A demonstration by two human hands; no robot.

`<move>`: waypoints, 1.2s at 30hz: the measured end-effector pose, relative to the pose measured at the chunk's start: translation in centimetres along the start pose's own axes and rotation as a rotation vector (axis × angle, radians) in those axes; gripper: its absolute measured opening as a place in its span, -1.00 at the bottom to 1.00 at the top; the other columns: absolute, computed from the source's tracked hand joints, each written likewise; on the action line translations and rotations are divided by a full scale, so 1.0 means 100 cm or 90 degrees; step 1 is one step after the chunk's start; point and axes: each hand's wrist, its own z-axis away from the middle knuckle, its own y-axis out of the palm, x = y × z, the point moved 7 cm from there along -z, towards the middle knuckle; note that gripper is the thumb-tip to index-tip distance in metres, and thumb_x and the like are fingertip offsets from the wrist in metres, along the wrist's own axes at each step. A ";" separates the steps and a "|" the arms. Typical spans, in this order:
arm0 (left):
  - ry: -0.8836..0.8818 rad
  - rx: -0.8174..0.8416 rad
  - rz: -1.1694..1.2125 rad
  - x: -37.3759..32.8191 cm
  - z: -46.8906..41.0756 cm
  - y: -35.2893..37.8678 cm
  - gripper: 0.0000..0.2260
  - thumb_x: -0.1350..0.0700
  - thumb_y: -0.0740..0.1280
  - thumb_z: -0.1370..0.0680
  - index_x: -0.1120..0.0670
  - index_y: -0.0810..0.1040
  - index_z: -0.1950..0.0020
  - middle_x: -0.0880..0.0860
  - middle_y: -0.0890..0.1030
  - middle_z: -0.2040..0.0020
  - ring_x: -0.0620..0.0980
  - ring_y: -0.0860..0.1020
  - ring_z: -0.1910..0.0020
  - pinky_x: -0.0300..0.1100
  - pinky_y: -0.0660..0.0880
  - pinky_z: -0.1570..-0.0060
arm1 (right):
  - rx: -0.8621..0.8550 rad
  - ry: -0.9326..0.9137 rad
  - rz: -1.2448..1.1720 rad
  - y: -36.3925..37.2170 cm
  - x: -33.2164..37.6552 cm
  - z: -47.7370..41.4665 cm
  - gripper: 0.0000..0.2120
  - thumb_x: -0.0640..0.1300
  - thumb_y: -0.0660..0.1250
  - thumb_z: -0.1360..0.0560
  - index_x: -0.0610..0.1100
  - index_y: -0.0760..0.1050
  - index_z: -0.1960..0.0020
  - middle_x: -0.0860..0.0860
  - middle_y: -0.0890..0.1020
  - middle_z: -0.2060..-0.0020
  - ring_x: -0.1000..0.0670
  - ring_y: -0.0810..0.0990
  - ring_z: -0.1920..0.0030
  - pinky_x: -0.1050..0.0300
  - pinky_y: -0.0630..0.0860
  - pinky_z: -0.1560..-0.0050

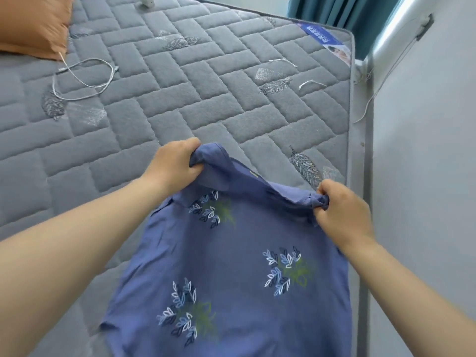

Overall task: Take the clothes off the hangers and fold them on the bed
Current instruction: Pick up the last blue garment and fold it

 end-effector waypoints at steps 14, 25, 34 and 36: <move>-0.032 0.299 -0.146 0.033 0.321 0.074 -0.84 0.43 0.38 -0.29 0.23 0.48 0.26 0.20 0.49 0.23 0.19 0.47 0.26 0.00 0.35 0.39 | 0.333 0.085 0.140 0.073 0.013 0.307 -0.68 -0.34 0.36 -0.37 -0.11 0.23 0.31 -0.10 0.48 0.36 -0.21 0.46 0.32 0.00 0.24 0.35; 0.099 0.437 -0.249 0.026 0.358 0.093 -0.80 0.27 0.38 -0.28 0.03 0.51 0.18 0.02 0.49 0.13 0.08 0.54 0.14 -0.13 0.31 0.29 | 0.532 -0.049 0.126 0.092 0.026 0.325 -0.78 0.11 0.24 -0.42 0.02 0.47 0.02 0.09 0.53 0.13 0.00 0.55 0.03 0.12 0.40 0.13; -0.342 0.216 -0.027 0.060 0.338 0.057 -0.78 0.03 0.40 -0.44 0.11 0.48 0.02 0.08 0.48 0.04 0.16 0.46 -0.07 -0.07 0.38 0.01 | 0.456 -0.027 0.049 0.091 0.069 0.260 -0.84 -0.04 0.18 -0.53 -0.05 0.51 0.05 0.08 0.54 0.20 0.01 0.48 0.14 0.13 0.34 0.22; -0.424 0.151 -0.025 0.076 0.334 0.054 -0.57 -0.03 0.46 -0.42 0.18 0.47 -0.14 0.17 0.48 -0.11 0.21 0.41 -0.17 -0.01 0.34 -0.18 | 0.428 -0.015 0.012 0.099 0.087 0.237 -0.83 -0.09 0.19 -0.54 -0.06 0.52 -0.04 0.04 0.58 0.13 -0.02 0.53 0.08 0.11 0.42 0.14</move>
